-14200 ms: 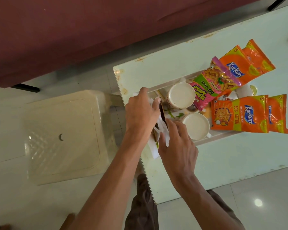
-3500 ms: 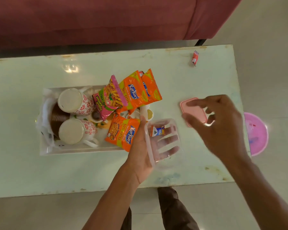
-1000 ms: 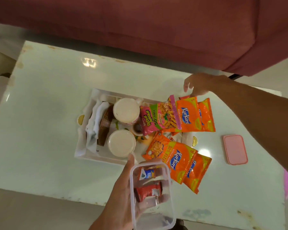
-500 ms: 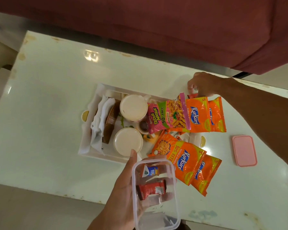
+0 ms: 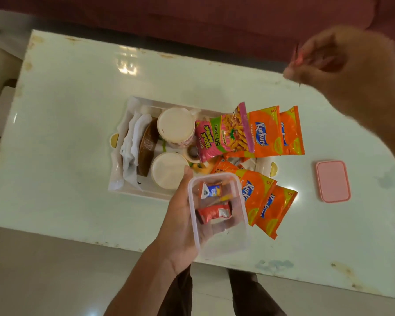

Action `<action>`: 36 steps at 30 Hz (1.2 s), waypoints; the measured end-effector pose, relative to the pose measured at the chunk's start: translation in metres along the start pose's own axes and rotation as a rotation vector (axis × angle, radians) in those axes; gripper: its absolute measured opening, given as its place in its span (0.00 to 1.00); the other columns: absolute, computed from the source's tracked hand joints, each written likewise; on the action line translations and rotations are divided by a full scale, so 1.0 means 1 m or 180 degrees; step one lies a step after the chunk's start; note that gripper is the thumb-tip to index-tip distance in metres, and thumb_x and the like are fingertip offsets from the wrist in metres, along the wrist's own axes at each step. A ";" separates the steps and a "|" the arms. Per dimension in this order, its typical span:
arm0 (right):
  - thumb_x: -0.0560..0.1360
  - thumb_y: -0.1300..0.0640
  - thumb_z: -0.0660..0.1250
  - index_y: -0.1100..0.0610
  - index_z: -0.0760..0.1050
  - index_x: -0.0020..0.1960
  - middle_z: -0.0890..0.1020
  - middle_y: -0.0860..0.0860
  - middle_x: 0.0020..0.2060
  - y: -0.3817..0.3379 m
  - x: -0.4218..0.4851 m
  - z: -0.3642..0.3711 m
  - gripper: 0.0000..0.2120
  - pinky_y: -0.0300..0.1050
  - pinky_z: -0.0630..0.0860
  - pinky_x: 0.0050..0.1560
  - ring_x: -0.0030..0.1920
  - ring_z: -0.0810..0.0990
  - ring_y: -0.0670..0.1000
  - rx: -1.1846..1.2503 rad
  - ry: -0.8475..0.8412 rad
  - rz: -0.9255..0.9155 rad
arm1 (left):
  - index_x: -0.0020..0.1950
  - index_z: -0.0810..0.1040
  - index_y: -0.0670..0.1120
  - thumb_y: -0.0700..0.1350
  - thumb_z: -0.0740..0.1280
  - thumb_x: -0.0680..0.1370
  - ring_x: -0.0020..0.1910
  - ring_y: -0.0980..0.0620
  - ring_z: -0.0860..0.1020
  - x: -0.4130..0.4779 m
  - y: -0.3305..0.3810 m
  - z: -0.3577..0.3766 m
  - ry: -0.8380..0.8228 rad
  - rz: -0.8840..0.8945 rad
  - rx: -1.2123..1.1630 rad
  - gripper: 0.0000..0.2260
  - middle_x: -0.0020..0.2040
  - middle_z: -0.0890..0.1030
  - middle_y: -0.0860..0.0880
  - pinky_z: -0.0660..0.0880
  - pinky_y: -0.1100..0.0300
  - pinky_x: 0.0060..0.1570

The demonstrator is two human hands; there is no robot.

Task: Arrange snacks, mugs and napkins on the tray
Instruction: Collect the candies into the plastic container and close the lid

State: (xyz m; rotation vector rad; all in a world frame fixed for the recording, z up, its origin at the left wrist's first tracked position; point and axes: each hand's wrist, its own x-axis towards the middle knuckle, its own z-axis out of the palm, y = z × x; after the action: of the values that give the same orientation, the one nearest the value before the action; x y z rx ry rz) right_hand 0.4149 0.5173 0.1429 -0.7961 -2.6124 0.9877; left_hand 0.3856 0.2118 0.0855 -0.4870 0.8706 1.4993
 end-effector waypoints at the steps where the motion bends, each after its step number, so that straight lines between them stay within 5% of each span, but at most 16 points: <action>1: 0.69 0.41 0.74 0.47 0.78 0.48 0.82 0.34 0.40 -0.018 -0.027 -0.008 0.14 0.24 0.74 0.41 0.42 0.81 0.33 0.0243 -0.0111 -0.0039 | 0.73 0.72 0.41 0.64 0.60 0.77 0.60 0.40 0.80 0.002 -0.002 0.006 0.0002 0.0012 0.0020 0.33 0.62 0.81 0.40 0.79 0.43 0.54; 5: 0.67 0.46 0.77 0.48 0.82 0.45 0.84 0.41 0.42 -0.062 -0.120 -0.012 0.10 0.31 0.76 0.43 0.42 0.82 0.44 0.0823 -0.0837 -0.0110 | 0.70 0.75 0.41 0.59 0.58 0.81 0.61 0.40 0.80 0.007 -0.015 0.022 -0.0021 0.0096 0.0327 0.27 0.64 0.81 0.39 0.79 0.44 0.54; 9: 0.65 0.52 0.80 0.51 0.85 0.46 0.81 0.40 0.40 -0.066 -0.172 -0.003 0.11 0.32 0.75 0.44 0.40 0.76 0.40 0.0192 -0.1178 -0.0515 | 0.66 0.79 0.41 0.58 0.51 0.85 0.55 0.42 0.84 0.009 -0.035 0.039 -0.0122 0.0140 0.0679 0.26 0.58 0.84 0.41 0.82 0.51 0.47; 12: 0.59 0.55 0.84 0.52 0.85 0.43 0.85 0.46 0.38 -0.060 -0.190 0.001 0.15 0.41 0.80 0.39 0.39 0.83 0.50 -0.0568 -0.1173 -0.0880 | 0.66 0.79 0.43 0.64 0.53 0.82 0.56 0.45 0.85 0.012 -0.047 0.051 -0.0125 0.0051 0.0799 0.30 0.57 0.85 0.43 0.82 0.53 0.45; 17: 0.57 0.53 0.85 0.51 0.84 0.39 0.85 0.45 0.36 -0.045 -0.206 -0.010 0.14 0.43 0.79 0.36 0.38 0.84 0.50 -0.0924 -0.1240 -0.0975 | 0.67 0.80 0.45 0.67 0.55 0.79 0.52 0.46 0.86 0.022 -0.063 0.068 -0.0158 -0.0019 0.0952 0.31 0.56 0.86 0.44 0.82 0.54 0.43; 19: 0.57 0.50 0.85 0.51 0.85 0.43 0.85 0.43 0.38 -0.036 -0.210 -0.026 0.17 0.44 0.79 0.35 0.38 0.82 0.48 -0.0648 -0.1192 -0.0735 | 0.69 0.78 0.43 0.66 0.55 0.80 0.56 0.45 0.84 0.026 -0.072 0.075 -0.0144 0.0042 0.1030 0.32 0.59 0.84 0.42 0.81 0.53 0.47; 23: 0.61 0.42 0.78 0.41 0.82 0.45 0.81 0.36 0.36 -0.011 -0.209 -0.065 0.14 0.24 0.70 0.36 0.39 0.78 0.37 0.0378 -0.0731 0.0232 | 0.64 0.81 0.43 0.63 0.54 0.82 0.62 0.41 0.81 0.038 -0.087 0.089 -0.0109 0.0167 0.0919 0.29 0.63 0.82 0.41 0.79 0.47 0.56; 26: 0.67 0.50 0.78 0.47 0.82 0.43 0.83 0.38 0.37 0.045 -0.205 -0.074 0.07 0.21 0.69 0.37 0.37 0.80 0.35 0.0350 0.0267 0.1078 | 0.67 0.77 0.40 0.63 0.56 0.80 0.68 0.37 0.74 0.045 -0.095 0.098 -0.0084 0.0187 0.0756 0.30 0.71 0.74 0.37 0.74 0.42 0.65; 28: 0.70 0.52 0.77 0.52 0.82 0.47 0.85 0.43 0.40 0.093 -0.202 -0.068 0.08 0.20 0.69 0.37 0.37 0.80 0.37 0.0072 0.0411 0.1761 | 0.67 0.77 0.40 0.64 0.57 0.79 0.65 0.35 0.76 0.050 -0.101 0.101 -0.0047 0.0161 0.0722 0.30 0.69 0.76 0.35 0.75 0.42 0.62; 30: 0.70 0.51 0.77 0.55 0.81 0.54 0.85 0.50 0.48 0.132 -0.198 -0.050 0.15 0.25 0.71 0.42 0.41 0.81 0.45 -0.0151 0.0317 0.2079 | 0.68 0.77 0.42 0.64 0.56 0.80 0.66 0.36 0.76 0.053 -0.107 0.100 0.0046 0.0132 0.0702 0.30 0.68 0.77 0.37 0.74 0.41 0.64; 32: 0.69 0.47 0.77 0.56 0.78 0.62 0.82 0.55 0.56 0.156 -0.191 -0.027 0.25 0.43 0.77 0.52 0.52 0.81 0.54 -0.0359 0.0081 0.2133 | 0.72 0.74 0.44 0.65 0.57 0.79 0.70 0.36 0.73 0.055 -0.114 0.100 0.0142 0.0125 0.0655 0.31 0.71 0.75 0.38 0.67 0.37 0.71; 36: 0.66 0.37 0.74 0.49 0.66 0.74 0.69 0.57 0.70 0.175 -0.174 0.017 0.40 0.57 0.74 0.58 0.67 0.68 0.62 -0.0985 -0.0369 0.2015 | 0.73 0.73 0.44 0.66 0.61 0.73 0.71 0.34 0.71 0.059 -0.125 0.102 0.0104 0.0022 0.0637 0.35 0.72 0.74 0.38 0.66 0.36 0.71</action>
State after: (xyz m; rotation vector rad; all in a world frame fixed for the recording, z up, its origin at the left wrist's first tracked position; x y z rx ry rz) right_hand 0.6228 0.5190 0.0084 -1.7641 -2.6949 0.7756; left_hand 0.5182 0.3199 0.0760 -0.3620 1.0369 1.3961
